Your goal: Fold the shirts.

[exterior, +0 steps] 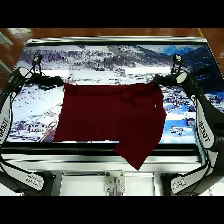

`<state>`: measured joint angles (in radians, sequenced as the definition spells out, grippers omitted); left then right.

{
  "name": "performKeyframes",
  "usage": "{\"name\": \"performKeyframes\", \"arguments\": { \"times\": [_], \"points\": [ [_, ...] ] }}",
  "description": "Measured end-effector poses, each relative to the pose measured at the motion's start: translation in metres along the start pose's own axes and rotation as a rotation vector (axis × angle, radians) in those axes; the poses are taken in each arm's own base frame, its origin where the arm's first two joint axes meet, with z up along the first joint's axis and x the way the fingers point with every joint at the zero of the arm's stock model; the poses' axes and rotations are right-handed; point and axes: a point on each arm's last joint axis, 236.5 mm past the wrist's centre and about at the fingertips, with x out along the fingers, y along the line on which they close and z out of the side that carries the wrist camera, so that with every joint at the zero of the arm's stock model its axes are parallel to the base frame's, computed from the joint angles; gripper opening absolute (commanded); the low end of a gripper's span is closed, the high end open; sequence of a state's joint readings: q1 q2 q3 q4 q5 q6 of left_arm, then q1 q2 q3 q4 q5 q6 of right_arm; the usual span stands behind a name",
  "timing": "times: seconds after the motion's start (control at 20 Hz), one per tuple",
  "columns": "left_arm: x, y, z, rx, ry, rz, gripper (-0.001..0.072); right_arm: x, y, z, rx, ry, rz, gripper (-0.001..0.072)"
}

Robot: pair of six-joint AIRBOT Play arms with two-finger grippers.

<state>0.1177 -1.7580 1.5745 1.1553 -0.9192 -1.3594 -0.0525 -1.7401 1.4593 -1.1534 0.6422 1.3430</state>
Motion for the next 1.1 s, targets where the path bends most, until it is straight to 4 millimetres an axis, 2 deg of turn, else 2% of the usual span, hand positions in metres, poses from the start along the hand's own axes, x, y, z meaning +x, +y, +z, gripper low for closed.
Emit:
{"name": "performKeyframes", "arguments": {
  "times": [0.05,0.1,0.2,0.3,0.45,0.55,0.65,0.85,0.95,1.05,1.1],
  "points": [
    [-0.009,-0.002,-0.003,-0.010,0.029,-0.007,0.0679,-0.012,0.005,-0.001,-0.012,0.023,0.009,0.0692],
    [-0.022,-0.003,-0.007,-0.013,0.067,-0.006,0.0577,-0.027,0.008,-0.002,-0.025,0.046,0.015,0.0692],
    [-0.054,-0.005,-0.018,-0.010,0.138,0.012,0.0567,-0.068,0.014,-0.007,-0.067,0.108,0.013,0.0692],
    [-0.091,-0.010,-0.031,0.008,0.200,0.039,0.0586,-0.109,0.014,-0.022,-0.124,0.198,-0.013,0.0692],
    [-0.144,-0.017,-0.052,0.008,0.261,0.077,0.0584,-0.173,-0.011,-0.061,-0.166,0.384,-0.128,0.0692],
    [-0.170,-0.028,-0.074,-0.014,0.292,0.096,0.0584,-0.204,-0.019,-0.084,-0.125,0.464,-0.168,0.0692],
    [-0.186,-0.035,-0.103,-0.032,0.322,0.137,0.0584,-0.221,-0.021,-0.104,-0.083,0.507,-0.183,0.0692],
    [-0.188,-0.048,-0.154,-0.036,0.363,0.170,0.0583,-0.229,-0.016,-0.134,-0.024,0.567,-0.167,0.0692],
    [-0.184,-0.052,-0.166,-0.030,0.366,0.180,0.0583,-0.229,-0.014,-0.141,-0.010,0.580,-0.158,0.0692],
    [-0.179,-0.058,-0.169,-0.026,0.350,0.177,0.0594,-0.230,-0.013,-0.147,-0.001,0.595,-0.152,0.0692],
    [-0.177,-0.061,-0.172,-0.016,0.351,0.173,0.0650,-0.230,-0.011,-0.150,0.002,0.602,-0.145,0.0692]
  ]
}}
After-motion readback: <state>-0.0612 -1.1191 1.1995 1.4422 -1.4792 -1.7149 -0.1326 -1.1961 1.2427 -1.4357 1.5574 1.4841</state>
